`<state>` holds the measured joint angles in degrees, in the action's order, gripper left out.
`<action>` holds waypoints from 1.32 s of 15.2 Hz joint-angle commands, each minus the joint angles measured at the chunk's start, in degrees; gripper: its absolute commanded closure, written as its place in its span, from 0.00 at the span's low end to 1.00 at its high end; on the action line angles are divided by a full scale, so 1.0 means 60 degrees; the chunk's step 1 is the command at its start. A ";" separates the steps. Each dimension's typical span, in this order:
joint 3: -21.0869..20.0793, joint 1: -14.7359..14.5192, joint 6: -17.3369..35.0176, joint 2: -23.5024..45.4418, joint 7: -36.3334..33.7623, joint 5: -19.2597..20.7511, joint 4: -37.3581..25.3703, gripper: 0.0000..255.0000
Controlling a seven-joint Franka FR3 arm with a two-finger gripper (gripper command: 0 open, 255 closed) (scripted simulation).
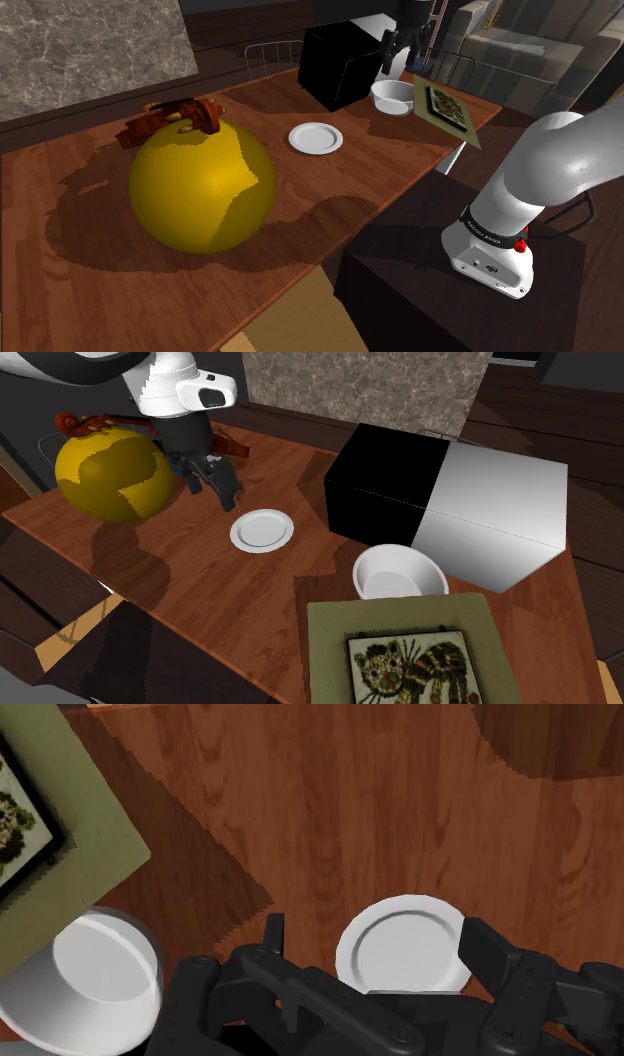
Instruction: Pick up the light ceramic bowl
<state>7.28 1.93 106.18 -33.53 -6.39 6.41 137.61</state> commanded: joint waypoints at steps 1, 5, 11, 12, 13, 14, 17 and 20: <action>0.0157 0.0104 0.0492 0.0609 0.0160 0.0244 -0.0065 0.00; 0.0447 0.0309 0.1362 0.1820 0.0418 0.0679 -0.0309 0.00; 0.0860 0.0604 0.2510 0.3774 0.0745 0.1222 -0.1015 0.00; 0.0924 0.0652 0.2678 0.4110 0.0796 0.1297 -0.1171 0.00; 0.0985 0.0702 0.2838 0.4448 0.0846 0.1366 -0.1338 0.00; 0.1046 0.0753 0.2991 0.4789 0.0896 0.1431 -0.1517 0.00; 0.1216 0.0907 0.3402 0.5819 0.1046 0.1592 -0.2115 0.00; 0.1366 0.1072 0.3737 0.6859 0.1198 0.1707 -0.2811 0.00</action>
<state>15.10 7.95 127.40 5.29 0.50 16.35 121.89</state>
